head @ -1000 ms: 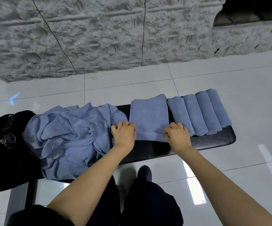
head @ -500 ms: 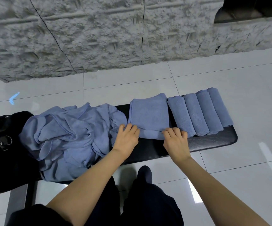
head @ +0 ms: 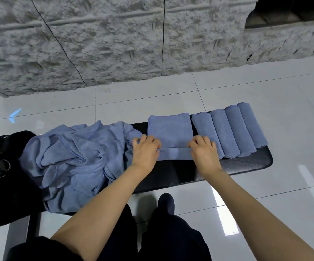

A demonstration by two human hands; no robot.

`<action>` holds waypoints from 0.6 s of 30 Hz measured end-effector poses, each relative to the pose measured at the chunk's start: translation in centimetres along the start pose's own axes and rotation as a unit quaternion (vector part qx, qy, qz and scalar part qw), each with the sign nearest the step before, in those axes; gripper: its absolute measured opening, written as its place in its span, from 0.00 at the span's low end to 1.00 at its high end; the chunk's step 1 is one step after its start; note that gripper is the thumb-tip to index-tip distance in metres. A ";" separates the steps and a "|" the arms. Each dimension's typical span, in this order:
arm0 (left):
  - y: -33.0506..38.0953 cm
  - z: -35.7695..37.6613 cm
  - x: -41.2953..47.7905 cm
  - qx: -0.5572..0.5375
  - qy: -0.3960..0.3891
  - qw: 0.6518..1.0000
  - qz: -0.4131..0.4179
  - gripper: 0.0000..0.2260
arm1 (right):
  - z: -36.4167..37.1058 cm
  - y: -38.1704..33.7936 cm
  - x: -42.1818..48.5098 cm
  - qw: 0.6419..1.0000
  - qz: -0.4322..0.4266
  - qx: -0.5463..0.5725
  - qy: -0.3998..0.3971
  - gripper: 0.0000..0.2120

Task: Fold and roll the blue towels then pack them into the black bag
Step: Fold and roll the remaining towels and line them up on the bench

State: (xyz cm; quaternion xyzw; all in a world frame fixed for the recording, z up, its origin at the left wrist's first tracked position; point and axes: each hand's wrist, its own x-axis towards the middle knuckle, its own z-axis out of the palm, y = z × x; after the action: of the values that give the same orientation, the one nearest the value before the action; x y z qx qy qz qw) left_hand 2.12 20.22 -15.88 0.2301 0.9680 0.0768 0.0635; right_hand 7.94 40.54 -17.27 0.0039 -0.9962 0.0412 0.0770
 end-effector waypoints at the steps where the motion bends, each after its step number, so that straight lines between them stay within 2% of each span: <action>1: -0.1 0.4 0.1 0.016 0.014 0.999 0.026 0.12 | 0.1 -0.1 -0.1 1.000 -0.015 0.017 0.007 0.25; 3: -0.2 1.2 -0.4 0.052 0.043 0.995 0.068 0.15 | 0.5 -0.4 -0.9 0.999 -0.042 0.020 0.024 0.23; 5: -0.3 1.9 -1.4 0.075 0.064 0.989 0.106 0.08 | 0.9 -0.6 -1.9 0.998 -0.054 0.012 0.035 0.17; 6: -0.3 2.0 -1.8 0.086 0.056 0.988 0.114 0.11 | 1.0 -0.8 -2.2 0.998 -0.051 0.012 0.032 0.15; 8: -0.4 2.3 -2.0 0.113 0.025 0.987 0.109 0.19 | 1.1 -1.1 -2.3 0.999 -0.040 0.001 0.019 0.17; 9: -0.3 2.4 -1.8 0.123 0.026 0.986 0.108 0.19 | 1.1 -1.2 -2.1 0.999 -0.033 -0.005 0.017 0.19; 14: -0.1 1.5 -0.7 0.137 0.042 0.984 0.106 0.11 | 0.6 -1.1 -0.6 1.000 -0.002 0.014 0.000 0.20; 18: -0.8 0.9 -1.3 0.096 -0.018 0.988 0.120 0.10 | -0.5 -0.5 -1.5 0.999 -0.021 0.014 -0.030 0.22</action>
State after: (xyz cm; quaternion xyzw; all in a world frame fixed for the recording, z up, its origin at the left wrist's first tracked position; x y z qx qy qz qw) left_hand 3.05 19.07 -16.75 0.3507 0.9351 -0.0132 0.0487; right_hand 9.54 40.09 -16.98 0.0275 -0.9970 0.0533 0.0483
